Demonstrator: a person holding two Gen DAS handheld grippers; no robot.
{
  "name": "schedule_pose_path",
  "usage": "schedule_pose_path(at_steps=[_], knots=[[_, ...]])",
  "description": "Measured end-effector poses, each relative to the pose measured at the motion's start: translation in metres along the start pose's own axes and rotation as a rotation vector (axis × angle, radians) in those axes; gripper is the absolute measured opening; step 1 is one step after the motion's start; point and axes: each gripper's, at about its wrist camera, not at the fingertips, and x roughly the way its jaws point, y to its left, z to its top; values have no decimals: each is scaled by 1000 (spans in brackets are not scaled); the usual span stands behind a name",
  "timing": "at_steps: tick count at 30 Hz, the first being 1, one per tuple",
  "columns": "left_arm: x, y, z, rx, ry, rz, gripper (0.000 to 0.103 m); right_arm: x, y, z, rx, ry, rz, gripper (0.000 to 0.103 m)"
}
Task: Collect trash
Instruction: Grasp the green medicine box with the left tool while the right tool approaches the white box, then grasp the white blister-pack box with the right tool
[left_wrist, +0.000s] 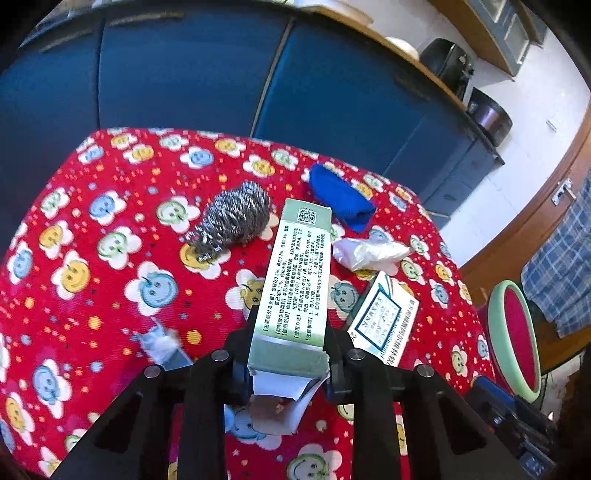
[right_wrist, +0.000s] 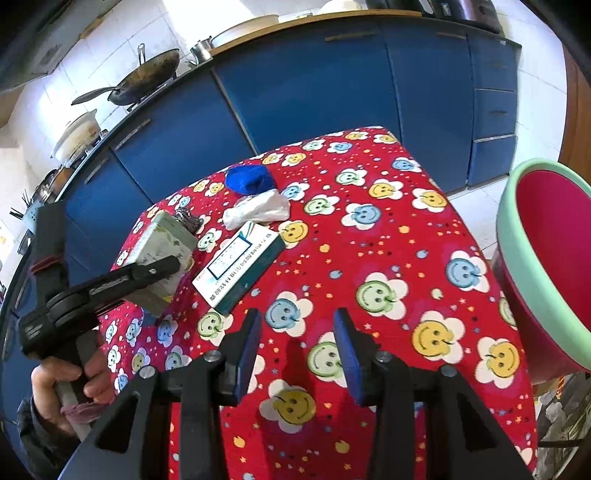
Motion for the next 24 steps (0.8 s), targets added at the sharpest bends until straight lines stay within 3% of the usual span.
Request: schedule_pose_path(at_steps=[9,14,24], knots=[[-37,17,-3,0,-56,2,26,28,24,12,55,47,50,48],[-47,35,-2,-11,-71,41,26,41,41,16,92,56,52,50],[-52,61,-4,-32,-94,123,26,63,67,22,125,41,-42,53]])
